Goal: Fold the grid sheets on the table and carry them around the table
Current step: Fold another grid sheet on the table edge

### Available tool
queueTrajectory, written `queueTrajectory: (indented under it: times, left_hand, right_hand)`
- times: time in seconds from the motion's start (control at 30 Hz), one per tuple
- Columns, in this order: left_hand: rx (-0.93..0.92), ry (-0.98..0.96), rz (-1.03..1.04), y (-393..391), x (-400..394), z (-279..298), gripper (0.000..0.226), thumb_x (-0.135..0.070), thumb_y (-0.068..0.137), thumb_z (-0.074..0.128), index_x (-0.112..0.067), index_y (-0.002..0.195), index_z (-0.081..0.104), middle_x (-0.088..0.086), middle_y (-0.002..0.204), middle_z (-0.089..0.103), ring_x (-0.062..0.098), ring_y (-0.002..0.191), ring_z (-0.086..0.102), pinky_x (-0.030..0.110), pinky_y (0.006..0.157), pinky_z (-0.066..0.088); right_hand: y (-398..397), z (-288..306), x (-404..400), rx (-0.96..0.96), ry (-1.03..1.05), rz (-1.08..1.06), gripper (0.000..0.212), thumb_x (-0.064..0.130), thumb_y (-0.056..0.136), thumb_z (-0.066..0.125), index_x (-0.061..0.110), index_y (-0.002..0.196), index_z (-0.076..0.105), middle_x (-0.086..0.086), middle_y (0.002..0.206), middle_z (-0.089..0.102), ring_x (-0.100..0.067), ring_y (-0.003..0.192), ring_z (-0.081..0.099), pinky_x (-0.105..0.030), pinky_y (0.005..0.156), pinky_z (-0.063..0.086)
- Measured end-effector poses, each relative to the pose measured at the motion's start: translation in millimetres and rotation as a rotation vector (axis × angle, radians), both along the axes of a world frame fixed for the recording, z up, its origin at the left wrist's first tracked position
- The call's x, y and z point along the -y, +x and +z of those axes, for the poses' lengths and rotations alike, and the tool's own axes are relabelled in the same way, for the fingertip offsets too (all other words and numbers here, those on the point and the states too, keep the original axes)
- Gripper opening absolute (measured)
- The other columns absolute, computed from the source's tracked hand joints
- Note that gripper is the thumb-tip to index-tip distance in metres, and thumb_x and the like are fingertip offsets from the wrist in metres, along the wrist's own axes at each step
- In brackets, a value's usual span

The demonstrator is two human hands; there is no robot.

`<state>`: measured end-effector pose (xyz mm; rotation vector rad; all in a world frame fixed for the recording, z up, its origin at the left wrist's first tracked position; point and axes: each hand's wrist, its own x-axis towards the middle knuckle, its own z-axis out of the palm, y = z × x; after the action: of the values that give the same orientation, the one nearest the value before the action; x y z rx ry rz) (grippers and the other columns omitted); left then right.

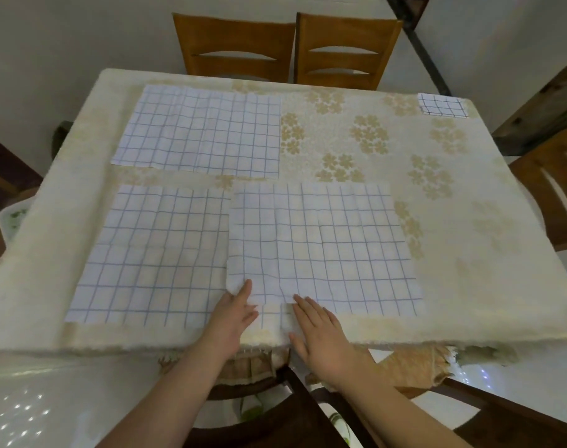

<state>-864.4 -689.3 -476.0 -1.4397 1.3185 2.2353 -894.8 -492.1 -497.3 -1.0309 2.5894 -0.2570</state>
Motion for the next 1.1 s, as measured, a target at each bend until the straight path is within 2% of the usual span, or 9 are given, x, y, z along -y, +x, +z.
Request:
queueTrajectory:
  times: [0.13, 0.27, 0.33, 0.47, 0.57, 0.63, 0.73, 0.93, 1.1]
  left_hand:
    - [0.008, -0.154, 0.025, 5, 0, 8, 0.031, -0.021, 0.096, 0.059, -0.016, 0.126, 0.052, 0.003, 0.114, 0.057, 0.021, 0.099, 0.057, 0.028, 0.074, 0.049]
    - [-0.045, -0.456, -0.116, 18, 3, 15, 0.028, -0.025, 0.097, 0.055, -0.015, 0.123, 0.059, -0.003, 0.104, 0.064, 0.013, 0.089, 0.060, 0.026, 0.068, 0.048]
    - [-0.065, -0.566, -0.196, 25, 8, 19, 0.029, -0.028, 0.098, 0.053, -0.015, 0.122, 0.060, -0.006, 0.102, 0.064, 0.019, 0.100, 0.062, 0.025, 0.072, 0.048]
    - [-0.026, -0.746, -0.286, 33, 16, 35, 0.052, -0.036, 0.100, 0.046, -0.010, 0.145, 0.042, 0.007, 0.146, 0.047, 0.025, 0.135, 0.042, 0.039, 0.109, 0.034]
    - [-0.034, -0.863, -0.289, 33, 19, 54, 0.052, -0.037, 0.101, 0.045, -0.009, 0.145, 0.041, 0.006, 0.149, 0.043, 0.023, 0.137, 0.039, 0.033, 0.110, 0.030]
    - [-0.137, -0.943, -0.308, 30, 17, 69, 0.032, -0.034, 0.101, 0.046, -0.016, 0.124, 0.059, -0.002, 0.128, 0.059, 0.019, 0.120, 0.053, 0.023, 0.096, 0.040]
    - [-0.322, -1.007, -0.438, 20, 5, 84, 0.011, -0.028, 0.100, 0.049, -0.033, 0.095, 0.058, -0.020, 0.091, 0.058, 0.002, 0.086, 0.057, 0.012, 0.068, 0.039]
    - [-0.545, -1.118, -0.845, -3, -49, 70, 0.033, -0.028, 0.100, 0.047, -0.018, 0.128, 0.059, -0.008, 0.124, 0.059, 0.008, 0.104, 0.057, 0.025, 0.087, 0.048]
    - [-0.548, -1.186, -0.989, -17, -95, 58, 0.040, -0.030, 0.100, 0.042, -0.018, 0.137, 0.052, -0.005, 0.136, 0.055, 0.015, 0.114, 0.056, 0.030, 0.091, 0.048]
  right_hand:
    - [17, 7, -16, 0.075, 0.005, 0.022, 0.062, 0.050, 0.101, 0.021, 0.017, 0.153, 0.027, 0.002, 0.162, 0.016, -0.016, 0.149, 0.013, -0.038, 0.121, 0.007]
    - [26, 23, -19, 0.178, -0.062, -0.004, 0.063, 0.053, 0.101, 0.015, 0.020, 0.151, 0.032, 0.006, 0.159, 0.024, -0.011, 0.147, 0.018, -0.028, 0.120, 0.010]
    - [27, 32, -17, 0.232, -0.162, -0.073, 0.047, 0.043, 0.103, 0.027, 0.023, 0.142, 0.045, 0.008, 0.149, 0.041, -0.005, 0.138, 0.032, -0.018, 0.115, 0.017]
    - [24, 46, -13, 0.288, -0.302, -0.284, 0.031, 0.028, 0.104, 0.036, 0.019, 0.122, 0.059, 0.006, 0.118, 0.060, -0.004, 0.109, 0.051, -0.011, 0.093, 0.036]
    - [19, 48, -8, 0.390, -0.329, -0.400, 0.030, 0.028, 0.104, 0.036, 0.021, 0.123, 0.058, 0.010, 0.115, 0.058, -0.003, 0.108, 0.052, -0.002, 0.084, 0.034]
    - [16, 49, -5, 0.458, -0.339, -0.446, 0.031, 0.029, 0.105, 0.036, 0.022, 0.127, 0.056, 0.013, 0.118, 0.054, -0.002, 0.110, 0.050, 0.001, 0.083, 0.031]
    - [8, 54, -1, 0.534, -0.374, -0.489, 0.034, 0.032, 0.105, 0.035, 0.025, 0.131, 0.054, 0.013, 0.125, 0.054, -0.002, 0.115, 0.049, -0.008, 0.091, 0.032]
    - [-27, 75, -4, 0.612, -0.562, -0.708, 0.031, 0.041, 0.103, 0.035, 0.032, 0.115, 0.062, 0.014, 0.115, 0.064, -0.009, 0.114, 0.059, -0.028, 0.098, 0.043]
    - [-69, 97, -21, 0.694, -0.539, -0.718, 0.063, 0.071, 0.087, 0.046, 0.014, 0.092, 0.071, -0.004, 0.091, 0.071, -0.008, 0.089, 0.064, -0.032, 0.090, 0.050]
